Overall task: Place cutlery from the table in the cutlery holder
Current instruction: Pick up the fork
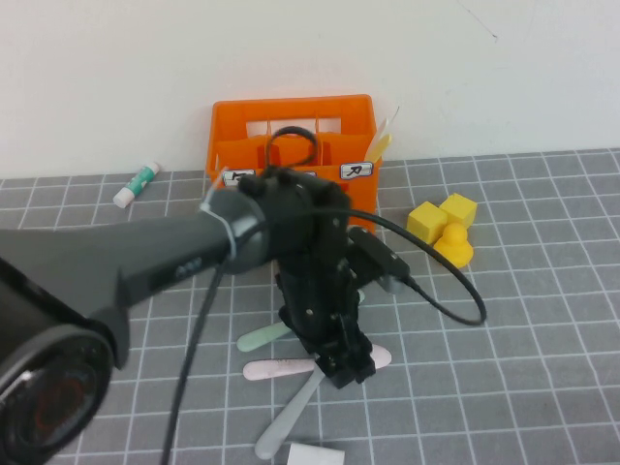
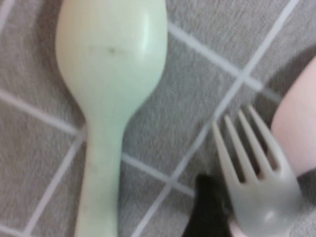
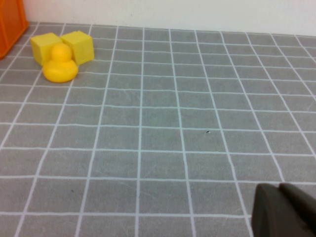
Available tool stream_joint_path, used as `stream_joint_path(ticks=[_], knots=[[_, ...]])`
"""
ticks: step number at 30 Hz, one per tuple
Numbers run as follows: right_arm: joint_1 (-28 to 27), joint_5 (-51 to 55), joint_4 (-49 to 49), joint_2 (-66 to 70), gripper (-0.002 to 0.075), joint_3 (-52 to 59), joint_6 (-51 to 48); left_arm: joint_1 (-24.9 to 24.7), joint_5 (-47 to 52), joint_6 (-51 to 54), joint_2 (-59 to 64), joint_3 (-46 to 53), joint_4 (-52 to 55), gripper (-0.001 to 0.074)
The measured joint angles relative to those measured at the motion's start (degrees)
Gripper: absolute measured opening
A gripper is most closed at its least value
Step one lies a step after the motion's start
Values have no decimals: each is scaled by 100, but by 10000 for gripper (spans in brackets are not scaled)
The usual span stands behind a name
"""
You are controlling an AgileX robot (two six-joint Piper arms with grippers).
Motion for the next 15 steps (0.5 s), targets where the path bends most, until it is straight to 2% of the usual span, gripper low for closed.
stream_joint_path(ticks=[5,11,15], knots=[[0,0,0,0,-3,0,0,-300,-9,-580,20,0,871,407],[0,0,0,0,-3,0,0,-423,24,-894,20,-10,1270,249],[0,0,0,0,-3,0,0,-423,70,-913,20,-10,1335,242]])
